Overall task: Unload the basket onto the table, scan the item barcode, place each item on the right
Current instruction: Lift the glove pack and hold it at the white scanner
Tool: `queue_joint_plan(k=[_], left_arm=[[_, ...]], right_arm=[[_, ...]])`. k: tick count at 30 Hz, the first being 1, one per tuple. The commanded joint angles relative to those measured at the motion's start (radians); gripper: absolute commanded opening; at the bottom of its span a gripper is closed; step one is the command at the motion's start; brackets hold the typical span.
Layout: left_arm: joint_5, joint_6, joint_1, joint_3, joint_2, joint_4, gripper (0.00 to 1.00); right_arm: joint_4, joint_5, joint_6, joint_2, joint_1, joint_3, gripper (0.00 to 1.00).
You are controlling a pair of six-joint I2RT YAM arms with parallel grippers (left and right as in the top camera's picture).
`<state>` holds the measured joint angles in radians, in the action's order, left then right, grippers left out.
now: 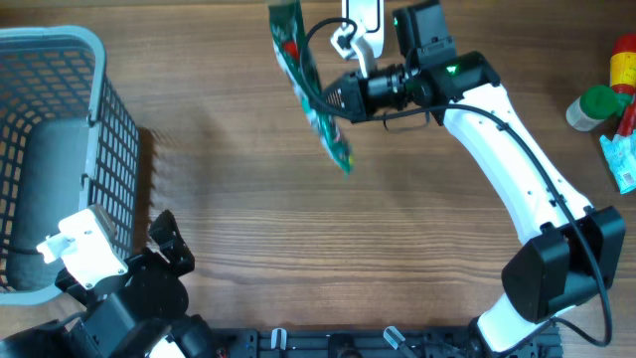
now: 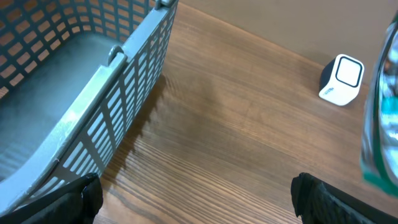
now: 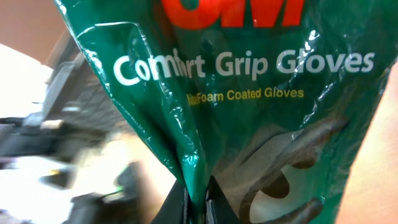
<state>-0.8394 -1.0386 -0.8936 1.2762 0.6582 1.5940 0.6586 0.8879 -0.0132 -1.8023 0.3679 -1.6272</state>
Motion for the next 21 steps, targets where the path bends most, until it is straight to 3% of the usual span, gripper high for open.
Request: queue_joint_plan(k=[1,7,16,21], left_arm=[[-0.005,-0.017,0.004,0.0,0.003,0.001,1.0],[-0.005,-0.017,0.004,0.0,0.003,0.001,1.0],[-0.005,-0.017,0.004,0.0,0.003,0.001,1.0],[-0.005,-0.017,0.004,0.0,0.003,0.001,1.0]], right_arm=[[-0.145,-0.381,-0.089,-0.008,0.006,-0.002,0.05],[-0.414,-0.609,-0.206,-0.066,0.004,-0.002,0.04],[-0.883,-0.612,-0.222,-0.314,-0.04,-0.019,0.04],[-0.977,-0.612,-0.212,-0.445,-0.056,-0.121,0.04]])
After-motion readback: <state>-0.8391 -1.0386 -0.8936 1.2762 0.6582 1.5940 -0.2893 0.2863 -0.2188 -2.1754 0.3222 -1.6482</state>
